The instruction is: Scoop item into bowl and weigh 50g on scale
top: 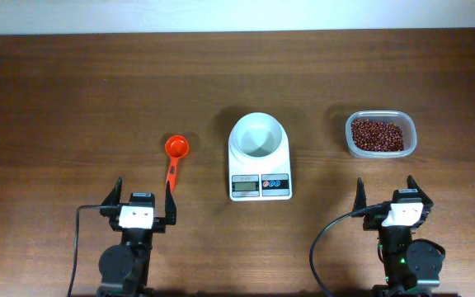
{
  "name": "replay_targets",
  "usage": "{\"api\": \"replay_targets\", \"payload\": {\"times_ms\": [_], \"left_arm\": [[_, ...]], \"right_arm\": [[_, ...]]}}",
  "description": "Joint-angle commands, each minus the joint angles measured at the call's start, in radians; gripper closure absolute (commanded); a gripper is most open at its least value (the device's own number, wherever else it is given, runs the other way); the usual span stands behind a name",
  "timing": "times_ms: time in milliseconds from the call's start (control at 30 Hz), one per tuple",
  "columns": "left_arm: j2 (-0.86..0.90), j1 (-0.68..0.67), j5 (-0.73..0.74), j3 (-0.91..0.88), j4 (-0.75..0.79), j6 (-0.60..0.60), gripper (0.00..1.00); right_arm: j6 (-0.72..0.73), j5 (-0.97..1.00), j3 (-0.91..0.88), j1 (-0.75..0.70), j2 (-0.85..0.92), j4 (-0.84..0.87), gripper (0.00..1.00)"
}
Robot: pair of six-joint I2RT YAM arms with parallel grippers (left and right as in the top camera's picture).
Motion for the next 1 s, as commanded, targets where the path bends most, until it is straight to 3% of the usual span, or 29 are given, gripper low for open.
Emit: {"api": "replay_targets", "payload": {"times_ms": [0,867,967], "left_arm": [[-0.006,0.003,0.007,-0.001,-0.006,0.016,0.01],[-0.006,0.003,0.008,-0.001,-0.006,0.016,0.01],[-0.006,0.003,-0.055,-0.001,0.002,0.024,0.01]], "right_arm": [[-0.005,0.013,-0.005,0.004,-0.005,-0.004,0.01],[-0.005,0.013,-0.005,0.005,-0.005,-0.004,0.01],[-0.005,0.013,-0.005,0.005,-0.005,-0.004,0.01]]}}
